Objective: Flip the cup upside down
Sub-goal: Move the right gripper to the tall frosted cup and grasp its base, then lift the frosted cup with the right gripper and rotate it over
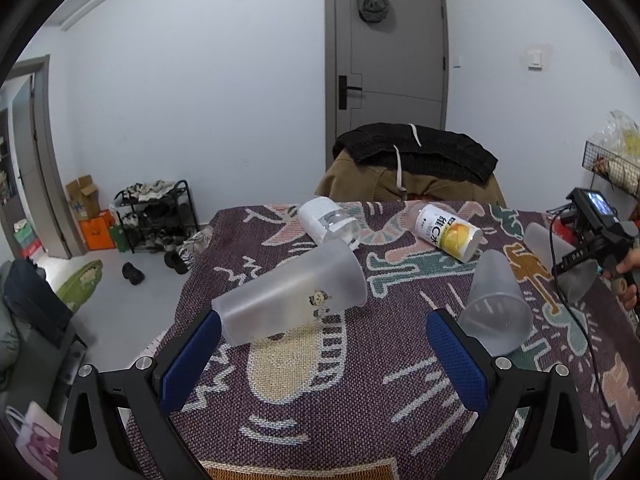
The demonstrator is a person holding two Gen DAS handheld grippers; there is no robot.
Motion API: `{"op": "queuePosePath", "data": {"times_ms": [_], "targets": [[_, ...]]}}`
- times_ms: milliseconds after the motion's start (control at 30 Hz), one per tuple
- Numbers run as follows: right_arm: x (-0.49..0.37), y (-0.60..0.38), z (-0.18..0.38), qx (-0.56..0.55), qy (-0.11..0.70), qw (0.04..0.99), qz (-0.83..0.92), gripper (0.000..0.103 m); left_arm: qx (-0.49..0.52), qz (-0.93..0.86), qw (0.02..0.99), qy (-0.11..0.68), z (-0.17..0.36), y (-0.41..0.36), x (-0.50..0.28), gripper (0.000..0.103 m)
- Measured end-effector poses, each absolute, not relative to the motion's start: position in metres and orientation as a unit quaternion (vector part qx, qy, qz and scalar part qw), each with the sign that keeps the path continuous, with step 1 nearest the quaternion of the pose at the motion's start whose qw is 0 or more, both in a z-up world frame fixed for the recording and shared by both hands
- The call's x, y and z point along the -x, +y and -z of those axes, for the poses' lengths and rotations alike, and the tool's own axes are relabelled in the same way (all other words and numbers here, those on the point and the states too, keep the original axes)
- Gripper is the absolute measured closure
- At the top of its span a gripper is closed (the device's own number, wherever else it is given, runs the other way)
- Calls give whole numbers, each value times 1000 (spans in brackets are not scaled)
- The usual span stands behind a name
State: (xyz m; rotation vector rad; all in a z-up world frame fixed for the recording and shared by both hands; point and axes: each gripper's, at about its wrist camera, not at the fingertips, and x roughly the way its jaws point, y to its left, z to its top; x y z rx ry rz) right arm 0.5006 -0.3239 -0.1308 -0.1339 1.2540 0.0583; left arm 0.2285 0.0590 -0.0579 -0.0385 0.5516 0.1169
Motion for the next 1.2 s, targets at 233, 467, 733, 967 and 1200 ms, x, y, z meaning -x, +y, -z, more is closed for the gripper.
{"op": "queuePosePath", "data": {"times_ms": [233, 467, 733, 967, 1200], "targets": [[-474, -319, 122, 29, 582, 810, -60, 28, 23, -42, 962, 269, 47, 60, -215, 0], [-419, -329, 88, -15, 554, 829, -72, 29, 29, -25, 965, 258, 40, 58, -197, 0], [-351, -323, 66, -40, 538, 836, -98, 29, 11, 4, 964, 266, 37, 44, -165, 0], [-290, -301, 56, -40, 523, 841, -130, 29, 3, 9, 963, 271, 42, 41, -135, 0], [-249, -279, 56, -32, 517, 839, -165, 29, 12, -7, 960, 280, 55, 53, -112, 0]]}}
